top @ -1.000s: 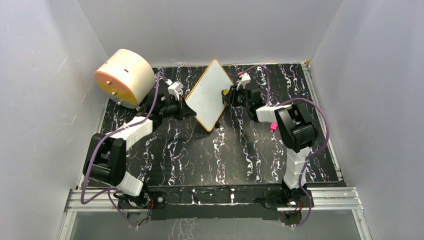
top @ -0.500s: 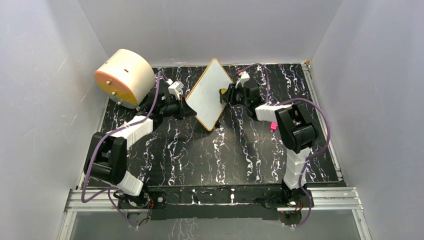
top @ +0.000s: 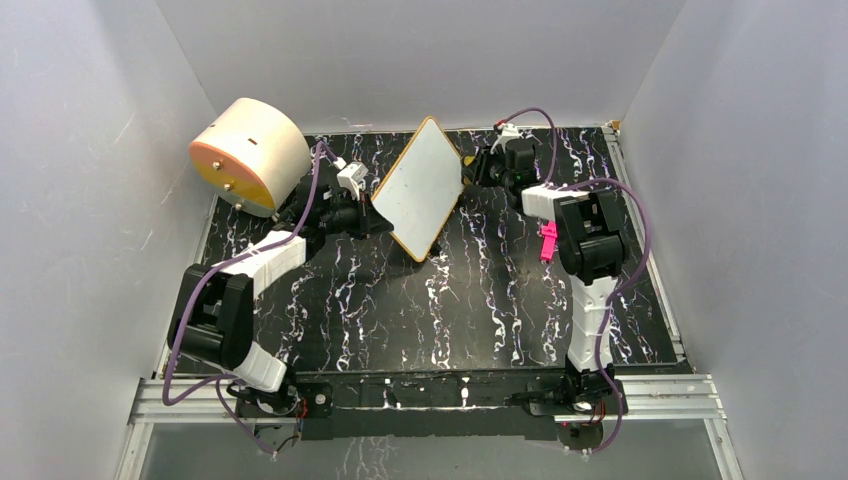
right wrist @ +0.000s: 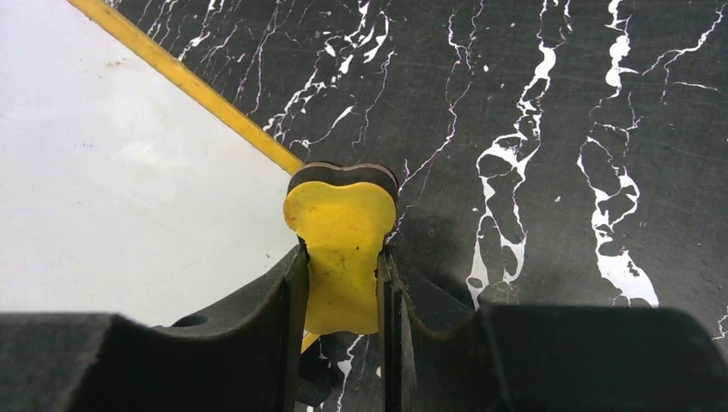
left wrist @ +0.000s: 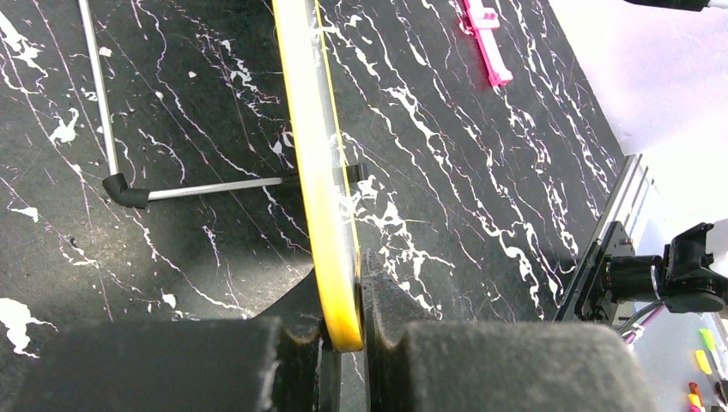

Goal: Erase the whiteboard

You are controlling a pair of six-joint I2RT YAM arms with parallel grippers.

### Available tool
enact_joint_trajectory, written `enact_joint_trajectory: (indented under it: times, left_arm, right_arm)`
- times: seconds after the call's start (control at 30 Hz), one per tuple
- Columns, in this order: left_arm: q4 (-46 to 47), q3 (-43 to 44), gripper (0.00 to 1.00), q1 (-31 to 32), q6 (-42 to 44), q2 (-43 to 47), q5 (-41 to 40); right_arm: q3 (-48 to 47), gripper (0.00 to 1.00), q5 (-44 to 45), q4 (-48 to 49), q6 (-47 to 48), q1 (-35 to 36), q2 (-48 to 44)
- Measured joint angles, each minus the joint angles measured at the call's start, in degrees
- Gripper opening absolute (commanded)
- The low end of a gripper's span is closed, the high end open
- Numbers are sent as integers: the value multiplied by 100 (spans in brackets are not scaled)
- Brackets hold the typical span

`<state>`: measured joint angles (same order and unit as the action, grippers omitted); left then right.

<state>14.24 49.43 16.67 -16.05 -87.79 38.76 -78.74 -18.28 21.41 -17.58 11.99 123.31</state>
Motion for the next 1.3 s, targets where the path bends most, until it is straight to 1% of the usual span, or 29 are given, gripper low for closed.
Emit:
enact_joint_trajectory:
  times: [0.1,0.27,0.4,0.8,0.93,1.03,1.2,1.23,1.3]
  left_arm:
    - [0,7,0,0,-7,0,4]
    - [2,9,0,0,-37,0,4]
    - [4,9,0,0,-48,0,4]
    - [61,-22,0,-4,-170,0,-44]
    - [162,-81,0,-11,-243,13,-66]
    - [212,-101,0,-11,-282,13,-70]
    - [275,-142,0,-2,-315,13,-72]
    - [280,-144,1,4,-315,13,-66]
    - [286,-144,9,20,-315,11,-63]
  right_arm:
    - [74,17,17,15,122,44,-48]
    - [662,17,42,96,332,319,-437]
    - [1045,17,236,310,535,579,-728]
    - [2542,18,549,1043,568,1609,-1631]
    - [2905,18,625,1095,675,1998,-1912]
    - [3042,19,485,1019,811,2262,-2107]
    - [3193,19,-122,800,975,2450,-2323]
    - [3248,19,-238,719,999,2468,-2398]
    - [3366,19,-385,531,1016,2500,-2612]
